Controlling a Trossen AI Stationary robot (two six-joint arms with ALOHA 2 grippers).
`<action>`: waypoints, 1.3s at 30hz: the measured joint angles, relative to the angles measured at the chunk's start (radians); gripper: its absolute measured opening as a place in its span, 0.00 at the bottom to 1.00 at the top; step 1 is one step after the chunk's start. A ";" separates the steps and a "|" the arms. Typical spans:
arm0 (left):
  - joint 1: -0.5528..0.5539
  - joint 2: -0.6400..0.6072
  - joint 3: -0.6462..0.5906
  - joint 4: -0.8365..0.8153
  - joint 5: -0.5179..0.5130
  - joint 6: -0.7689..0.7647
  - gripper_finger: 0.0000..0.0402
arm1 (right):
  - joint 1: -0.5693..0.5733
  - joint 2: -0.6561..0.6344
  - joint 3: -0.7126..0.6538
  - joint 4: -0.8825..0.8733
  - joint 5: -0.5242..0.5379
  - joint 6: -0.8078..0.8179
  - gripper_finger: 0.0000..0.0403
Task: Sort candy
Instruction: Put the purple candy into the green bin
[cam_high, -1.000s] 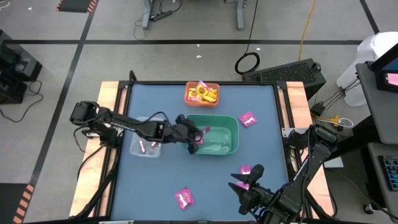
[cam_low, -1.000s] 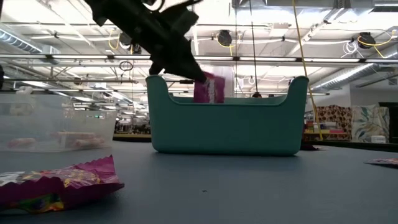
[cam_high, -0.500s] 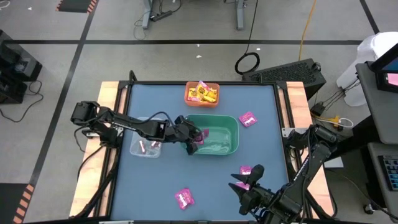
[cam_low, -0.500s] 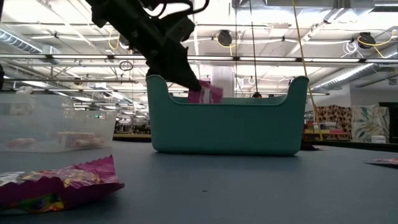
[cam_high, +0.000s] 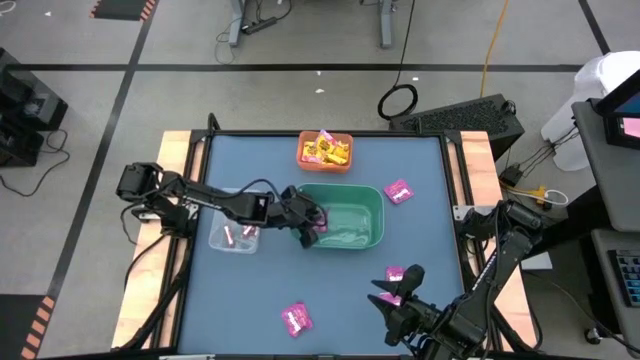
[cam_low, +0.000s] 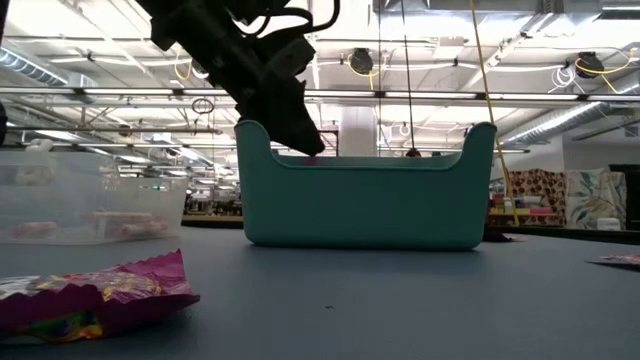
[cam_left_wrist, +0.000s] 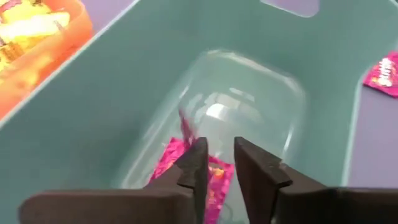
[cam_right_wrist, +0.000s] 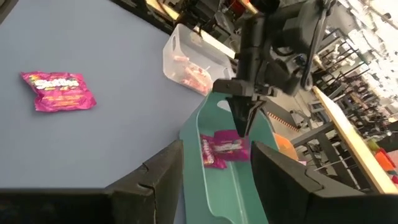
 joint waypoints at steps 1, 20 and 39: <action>-0.002 0.000 0.000 0.001 0.005 0.000 0.23 | 0.000 0.000 0.000 0.000 -0.007 0.000 0.44; -0.195 0.000 0.000 0.192 0.109 -0.024 0.27 | 0.002 0.000 0.000 0.001 -0.084 0.008 0.44; -0.613 -0.001 0.000 0.177 -0.161 -0.078 0.27 | 0.002 0.000 0.000 0.030 -0.142 0.004 0.44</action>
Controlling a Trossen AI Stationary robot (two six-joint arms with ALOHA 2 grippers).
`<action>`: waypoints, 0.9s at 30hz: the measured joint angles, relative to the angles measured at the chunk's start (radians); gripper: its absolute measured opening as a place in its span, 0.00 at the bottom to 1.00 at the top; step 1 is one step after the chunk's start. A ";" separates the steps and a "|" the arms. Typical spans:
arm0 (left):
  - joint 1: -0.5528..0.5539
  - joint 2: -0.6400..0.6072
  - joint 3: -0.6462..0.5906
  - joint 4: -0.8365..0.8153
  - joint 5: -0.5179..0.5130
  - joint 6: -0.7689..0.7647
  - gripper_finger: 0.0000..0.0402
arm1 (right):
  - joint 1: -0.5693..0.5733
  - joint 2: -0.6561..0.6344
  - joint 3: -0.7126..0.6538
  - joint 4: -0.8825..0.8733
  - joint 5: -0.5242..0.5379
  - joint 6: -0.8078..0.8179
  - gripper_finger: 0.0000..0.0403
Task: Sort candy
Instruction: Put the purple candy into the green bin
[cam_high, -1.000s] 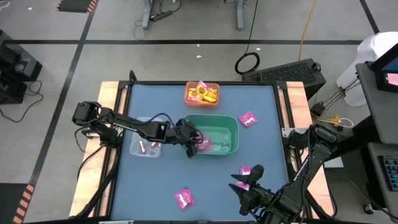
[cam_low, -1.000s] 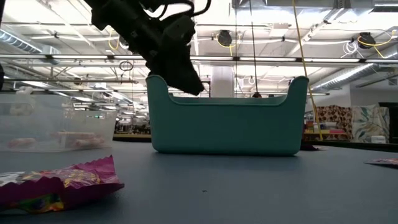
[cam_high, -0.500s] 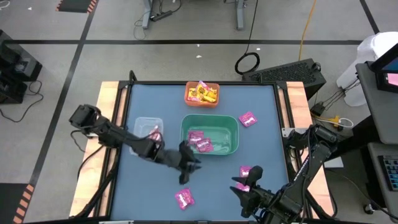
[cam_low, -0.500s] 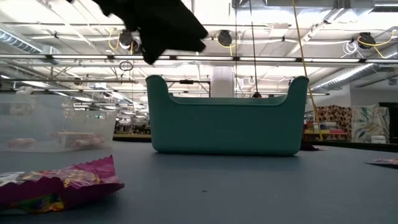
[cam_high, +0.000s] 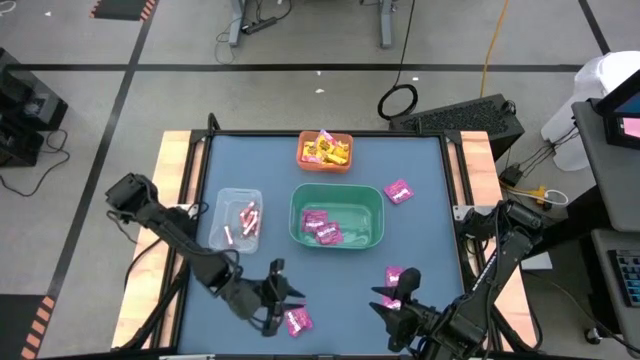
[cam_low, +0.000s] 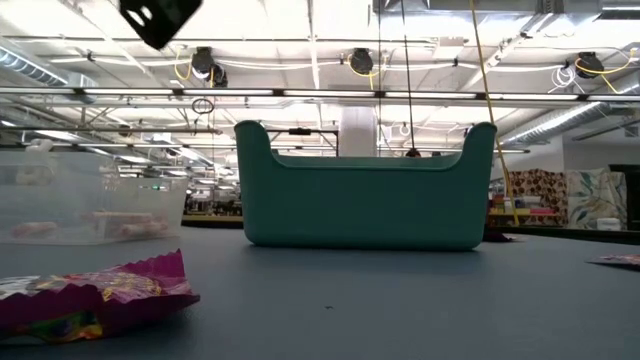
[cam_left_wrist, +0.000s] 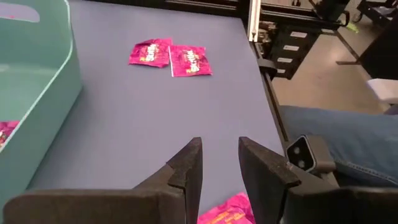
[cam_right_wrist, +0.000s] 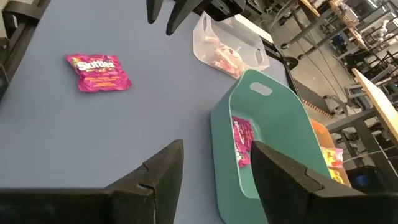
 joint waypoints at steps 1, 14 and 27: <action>-0.012 0.000 0.000 -0.001 -0.015 0.000 0.27 | 0.000 0.000 0.000 0.010 0.000 -0.007 0.44; -0.123 0.108 -0.002 0.006 -0.057 -0.078 0.27 | -0.001 0.008 0.000 0.223 -0.186 -0.109 0.44; -0.167 0.216 -0.001 0.002 0.061 -0.292 0.27 | -0.075 0.204 0.000 0.612 -0.363 -0.499 0.46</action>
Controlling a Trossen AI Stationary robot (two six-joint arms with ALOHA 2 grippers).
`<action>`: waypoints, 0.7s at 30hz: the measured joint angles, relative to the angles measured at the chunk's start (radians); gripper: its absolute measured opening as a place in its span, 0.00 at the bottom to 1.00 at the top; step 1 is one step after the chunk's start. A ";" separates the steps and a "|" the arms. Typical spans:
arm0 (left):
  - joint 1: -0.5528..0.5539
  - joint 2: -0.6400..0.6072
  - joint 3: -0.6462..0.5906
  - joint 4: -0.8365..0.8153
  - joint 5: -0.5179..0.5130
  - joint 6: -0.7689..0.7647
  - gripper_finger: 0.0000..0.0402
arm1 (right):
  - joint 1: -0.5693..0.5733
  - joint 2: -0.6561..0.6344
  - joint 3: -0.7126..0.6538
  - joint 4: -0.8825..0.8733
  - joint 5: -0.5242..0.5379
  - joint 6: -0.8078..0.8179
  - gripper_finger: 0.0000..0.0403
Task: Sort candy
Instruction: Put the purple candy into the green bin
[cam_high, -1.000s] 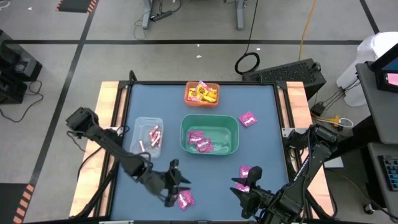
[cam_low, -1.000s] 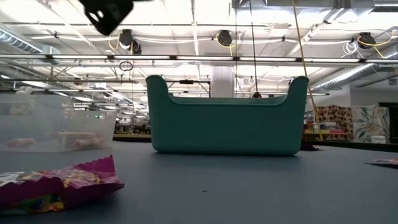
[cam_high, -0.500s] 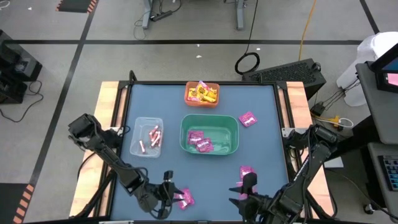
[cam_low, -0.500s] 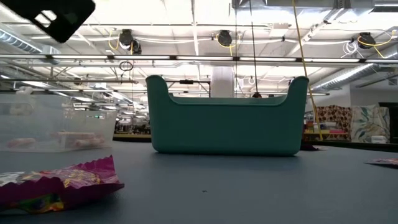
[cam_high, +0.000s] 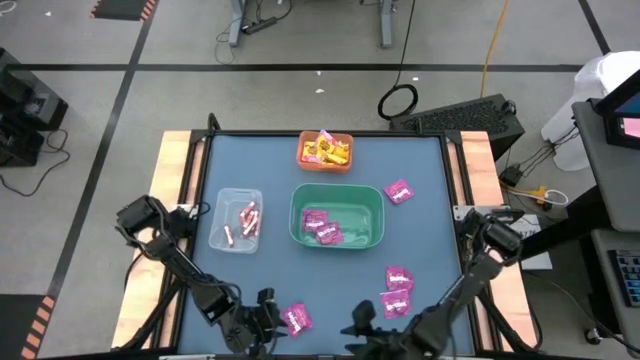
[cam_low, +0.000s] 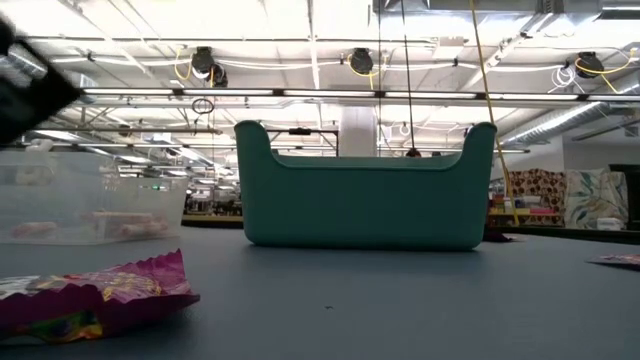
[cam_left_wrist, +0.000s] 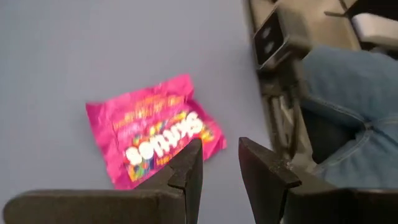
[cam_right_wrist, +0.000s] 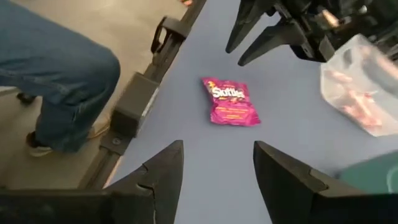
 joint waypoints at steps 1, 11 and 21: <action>0.000 0.013 0.000 0.000 0.012 -0.020 0.27 | -0.017 0.008 0.000 0.012 -0.025 -0.017 0.46; 0.014 0.086 0.000 -0.031 -0.005 -0.047 0.27 | -0.144 0.108 0.000 0.199 -0.220 -0.242 0.46; 0.113 0.109 0.002 -0.007 -0.072 0.034 0.27 | -0.187 0.173 0.000 0.216 -0.223 -0.267 0.46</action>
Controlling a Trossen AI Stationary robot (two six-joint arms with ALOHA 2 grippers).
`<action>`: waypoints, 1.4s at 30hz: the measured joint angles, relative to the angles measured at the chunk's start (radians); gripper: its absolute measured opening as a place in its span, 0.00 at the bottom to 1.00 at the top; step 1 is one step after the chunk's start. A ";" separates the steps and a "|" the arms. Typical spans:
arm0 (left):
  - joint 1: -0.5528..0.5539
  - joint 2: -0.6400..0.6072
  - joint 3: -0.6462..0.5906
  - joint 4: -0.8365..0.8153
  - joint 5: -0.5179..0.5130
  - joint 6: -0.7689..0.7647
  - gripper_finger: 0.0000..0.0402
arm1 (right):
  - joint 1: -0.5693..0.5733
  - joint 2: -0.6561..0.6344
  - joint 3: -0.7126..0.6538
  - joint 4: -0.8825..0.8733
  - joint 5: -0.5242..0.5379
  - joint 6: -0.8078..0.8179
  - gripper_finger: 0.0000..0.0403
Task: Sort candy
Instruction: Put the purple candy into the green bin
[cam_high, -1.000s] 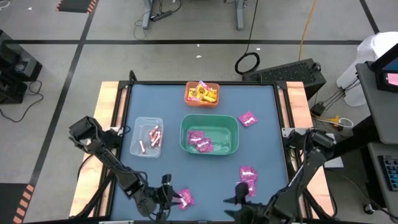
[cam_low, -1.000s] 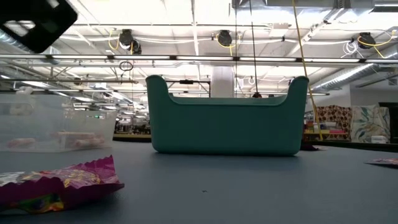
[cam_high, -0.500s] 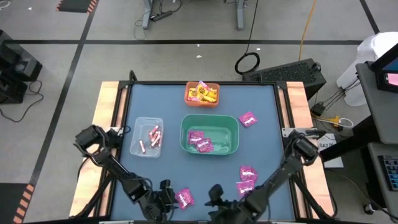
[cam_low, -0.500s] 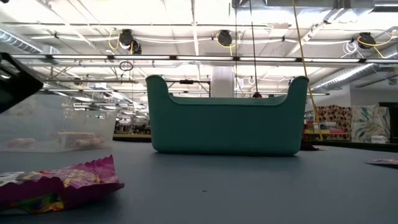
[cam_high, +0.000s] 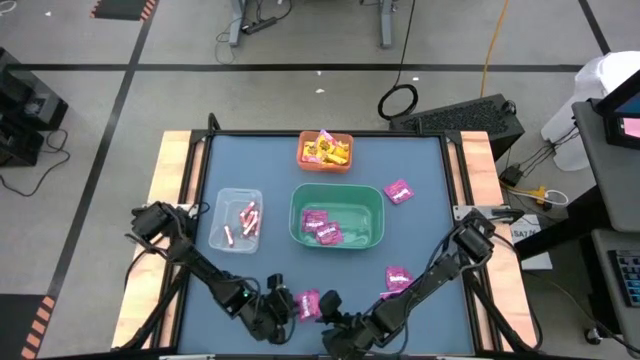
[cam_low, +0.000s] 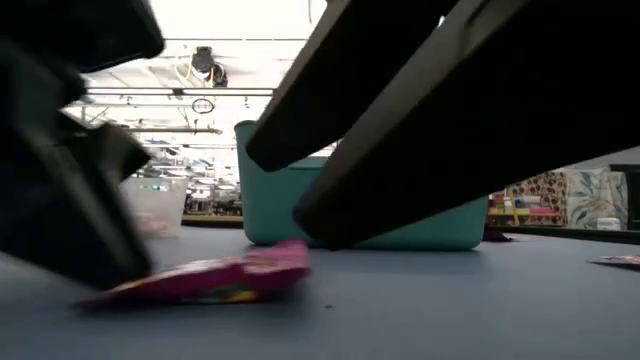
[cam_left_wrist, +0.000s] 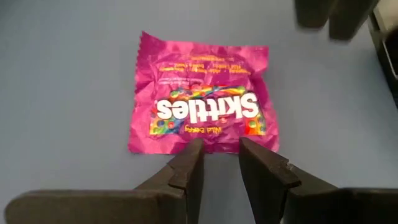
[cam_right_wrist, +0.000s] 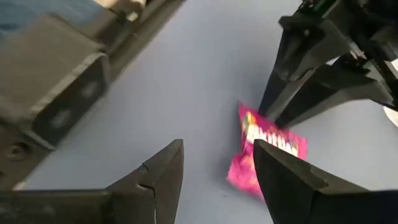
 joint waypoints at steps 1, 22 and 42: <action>0.009 0.000 0.000 0.013 -0.004 0.021 0.27 | -0.002 0.000 0.000 -0.009 0.012 0.000 0.46; 0.048 0.000 0.000 0.035 0.034 0.050 0.27 | -0.077 0.000 0.000 -0.169 -0.033 0.118 0.43; 0.044 0.000 0.008 0.029 0.049 0.077 0.27 | -0.088 -0.008 0.000 -0.243 -0.067 0.166 0.01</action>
